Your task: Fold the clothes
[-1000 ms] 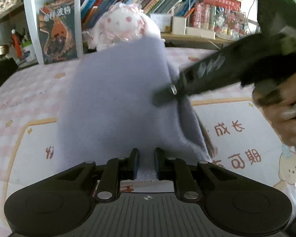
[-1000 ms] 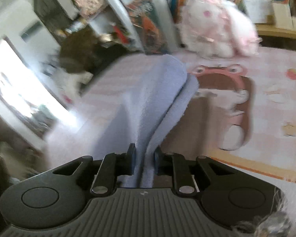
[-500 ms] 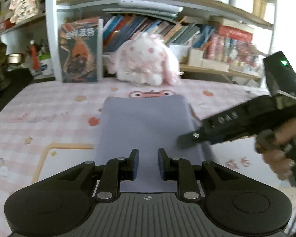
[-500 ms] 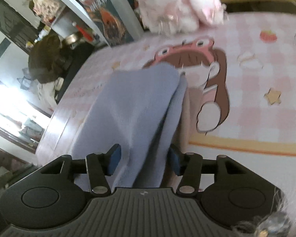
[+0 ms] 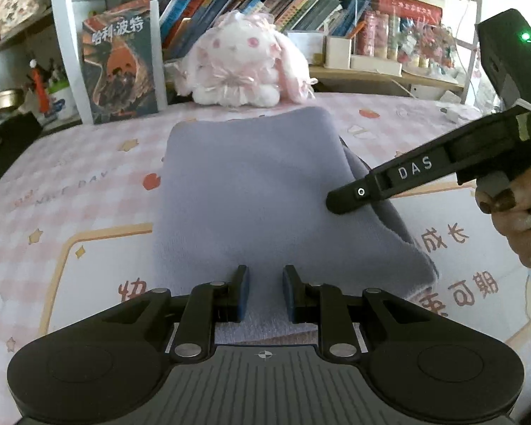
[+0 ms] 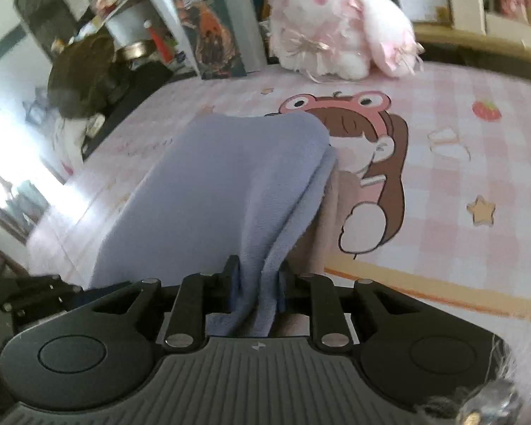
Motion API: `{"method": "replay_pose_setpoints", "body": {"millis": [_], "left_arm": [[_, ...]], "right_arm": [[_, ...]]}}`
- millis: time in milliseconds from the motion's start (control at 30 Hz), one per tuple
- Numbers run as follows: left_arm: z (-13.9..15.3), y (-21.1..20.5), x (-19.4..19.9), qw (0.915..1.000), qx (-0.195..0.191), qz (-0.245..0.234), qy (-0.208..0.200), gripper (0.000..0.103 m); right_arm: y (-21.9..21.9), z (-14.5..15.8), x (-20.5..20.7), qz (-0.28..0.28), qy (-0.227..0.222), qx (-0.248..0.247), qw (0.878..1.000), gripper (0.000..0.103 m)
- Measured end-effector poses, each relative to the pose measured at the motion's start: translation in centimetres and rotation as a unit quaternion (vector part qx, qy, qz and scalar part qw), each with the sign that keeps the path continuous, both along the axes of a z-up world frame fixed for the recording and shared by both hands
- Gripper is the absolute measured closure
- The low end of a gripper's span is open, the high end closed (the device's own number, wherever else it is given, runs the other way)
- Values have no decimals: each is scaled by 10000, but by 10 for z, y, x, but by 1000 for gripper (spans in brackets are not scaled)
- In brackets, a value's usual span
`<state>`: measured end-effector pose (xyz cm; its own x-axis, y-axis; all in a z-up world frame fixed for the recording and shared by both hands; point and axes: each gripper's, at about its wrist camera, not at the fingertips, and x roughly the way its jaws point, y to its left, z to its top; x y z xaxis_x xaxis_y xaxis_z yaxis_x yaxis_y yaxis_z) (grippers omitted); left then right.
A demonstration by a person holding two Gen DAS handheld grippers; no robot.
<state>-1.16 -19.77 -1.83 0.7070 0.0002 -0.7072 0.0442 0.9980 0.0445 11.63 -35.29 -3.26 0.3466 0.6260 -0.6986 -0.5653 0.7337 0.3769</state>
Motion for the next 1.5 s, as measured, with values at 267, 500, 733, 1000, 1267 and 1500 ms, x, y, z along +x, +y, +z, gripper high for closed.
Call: {"method": "replay_pose_setpoints", "body": {"millis": [267,500,733,1000,1267,1500], "left_arm": [[27,-3,-19,9988,173,245,-398,34],[40,44,-11,9949,-449,799,-420,12],[18,103,20,9780,-1838,981,74,12],[-16,135,58,9518,-2847,695,905,15],[-26,133,71,9392,-3217,487,1094,43],[-1,108,60,9699,-2291,-99,822,56]], "right_arm": [[-19,21,-17,-175,16,105,9998,37],[-38,6,-20,-536,1473,537,9862,29],[-31,-4,-25,-1059,1811,598,9759,29],[-14,-7,-26,-1596,1769,503,9699,31],[6,-2,-33,-1608,1254,72,9790,57],[15,17,-53,-1248,502,-285,9905,76]]}}
